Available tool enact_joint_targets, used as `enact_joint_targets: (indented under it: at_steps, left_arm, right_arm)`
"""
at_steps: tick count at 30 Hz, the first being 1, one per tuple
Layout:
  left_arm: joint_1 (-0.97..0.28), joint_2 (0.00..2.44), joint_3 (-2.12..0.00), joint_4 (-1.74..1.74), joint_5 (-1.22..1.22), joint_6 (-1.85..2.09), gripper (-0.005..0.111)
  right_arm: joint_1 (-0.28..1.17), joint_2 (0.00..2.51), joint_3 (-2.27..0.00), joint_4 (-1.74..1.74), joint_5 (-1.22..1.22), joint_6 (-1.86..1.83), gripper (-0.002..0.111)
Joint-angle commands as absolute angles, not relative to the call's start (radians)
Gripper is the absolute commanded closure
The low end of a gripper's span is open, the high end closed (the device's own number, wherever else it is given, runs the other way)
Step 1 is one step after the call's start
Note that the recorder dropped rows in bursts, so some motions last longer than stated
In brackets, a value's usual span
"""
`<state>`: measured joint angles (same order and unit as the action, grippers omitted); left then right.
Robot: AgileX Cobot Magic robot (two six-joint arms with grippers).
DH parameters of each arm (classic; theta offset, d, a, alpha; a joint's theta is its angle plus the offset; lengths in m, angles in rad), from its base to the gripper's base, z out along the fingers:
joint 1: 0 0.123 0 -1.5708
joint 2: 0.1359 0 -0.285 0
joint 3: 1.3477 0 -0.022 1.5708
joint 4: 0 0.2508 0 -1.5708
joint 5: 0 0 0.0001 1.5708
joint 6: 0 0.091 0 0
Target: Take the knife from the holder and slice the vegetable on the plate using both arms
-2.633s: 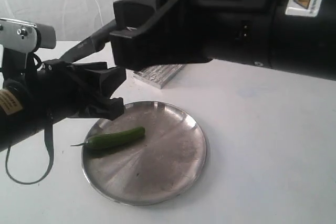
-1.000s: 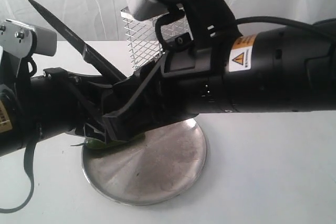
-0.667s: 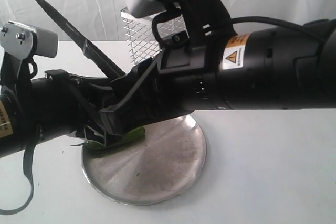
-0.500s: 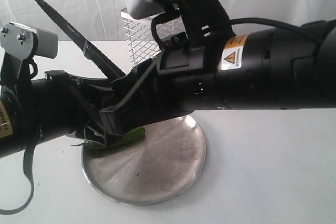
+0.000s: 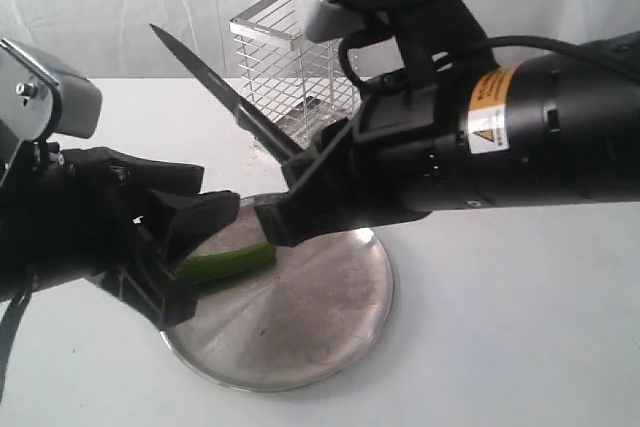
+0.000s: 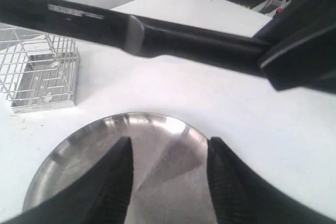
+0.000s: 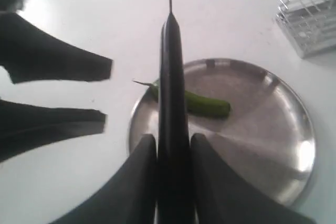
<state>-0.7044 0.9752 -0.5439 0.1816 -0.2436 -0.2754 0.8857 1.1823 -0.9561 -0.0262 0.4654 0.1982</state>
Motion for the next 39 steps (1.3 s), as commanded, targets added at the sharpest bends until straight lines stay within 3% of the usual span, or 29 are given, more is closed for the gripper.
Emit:
enact_joint_targets:
  at_steps: [1, 8, 24, 31, 39]
  left_arm:
    - [-0.709, 0.93, -0.549, 0.191, -0.031, -0.161, 0.047]
    - [-0.709, 1.038, -0.549, 0.191, 0.031, -0.131, 0.046]
    - [-0.579, 1.243, -0.679, 0.189, -0.016, -0.208, 0.047]
    - [-0.579, 1.334, -0.682, 0.187, -0.032, -0.212, 0.061]
    - [-0.579, 1.364, -0.682, 0.184, -0.11, -0.257, 0.052]
  right_arm:
    - [0.878, 1.153, -0.953, -0.168, 0.602, 0.342, 0.108]
    - [0.878, 1.222, -0.813, -0.122, 0.607, 0.405, 0.108]
    - [0.875, 1.556, -0.807, -0.109, 0.33, 0.457, 0.108]
    - [0.838, 1.588, -0.807, -0.182, 0.307, 0.545, 0.108]
    - [0.837, 1.588, -0.807, -0.185, 0.307, 0.553, 0.108]
